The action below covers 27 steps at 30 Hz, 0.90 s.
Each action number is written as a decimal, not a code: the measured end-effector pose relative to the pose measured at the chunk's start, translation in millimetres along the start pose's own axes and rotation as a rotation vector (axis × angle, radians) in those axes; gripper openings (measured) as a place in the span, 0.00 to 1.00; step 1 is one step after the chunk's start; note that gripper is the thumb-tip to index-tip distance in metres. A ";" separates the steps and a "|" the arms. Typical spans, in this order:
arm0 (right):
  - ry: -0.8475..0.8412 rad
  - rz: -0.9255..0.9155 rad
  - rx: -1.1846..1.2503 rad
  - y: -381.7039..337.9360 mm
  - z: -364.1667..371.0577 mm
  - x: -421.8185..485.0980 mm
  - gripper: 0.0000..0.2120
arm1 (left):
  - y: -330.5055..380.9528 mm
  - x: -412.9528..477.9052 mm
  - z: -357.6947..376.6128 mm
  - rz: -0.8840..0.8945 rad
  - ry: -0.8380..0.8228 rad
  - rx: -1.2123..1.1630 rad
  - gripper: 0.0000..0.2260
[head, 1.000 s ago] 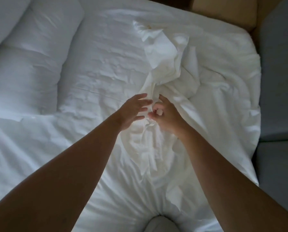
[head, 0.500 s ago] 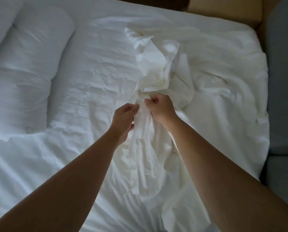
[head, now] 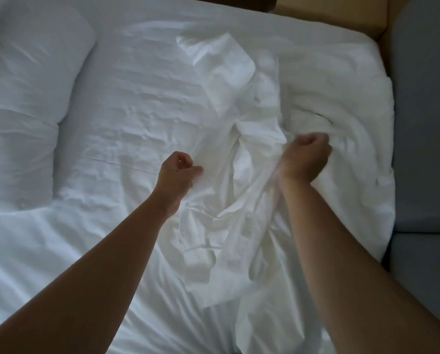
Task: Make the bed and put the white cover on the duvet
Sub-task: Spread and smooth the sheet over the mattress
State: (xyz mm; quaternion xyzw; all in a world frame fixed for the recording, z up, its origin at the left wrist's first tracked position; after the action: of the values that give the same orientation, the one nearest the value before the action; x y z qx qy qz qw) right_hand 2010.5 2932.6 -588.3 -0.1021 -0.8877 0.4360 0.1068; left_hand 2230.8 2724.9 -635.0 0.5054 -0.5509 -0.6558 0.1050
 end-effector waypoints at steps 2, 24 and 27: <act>-0.075 -0.484 0.125 -51.9 -0.5 -44.7 0.01 | 12.0 2.2 9.3 0.078 0.060 0.190 0.14; -0.189 0.028 -0.463 22.3 38.6 97.6 0.51 | 13.1 14.2 22.5 0.030 -0.094 0.450 0.24; -0.440 -0.631 -0.310 -20.6 75.0 29.4 0.28 | 27.6 12.0 41.6 0.049 -0.134 0.348 0.26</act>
State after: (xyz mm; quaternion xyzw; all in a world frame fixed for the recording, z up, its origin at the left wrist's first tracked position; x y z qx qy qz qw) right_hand 1959.7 2871.9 -613.7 0.2558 -0.9322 0.2546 0.0265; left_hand 2181.2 2732.0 -623.6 0.4576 -0.6740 -0.5799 -0.0047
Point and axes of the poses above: each hand's wrist, its own x-axis towards the middle knuckle, its own z-axis out of the palm, y = z × x, the point moved 7 cm from there along x, towards the middle knuckle, and after that the axes turned 5 degrees about y, right-handed, at the moved point
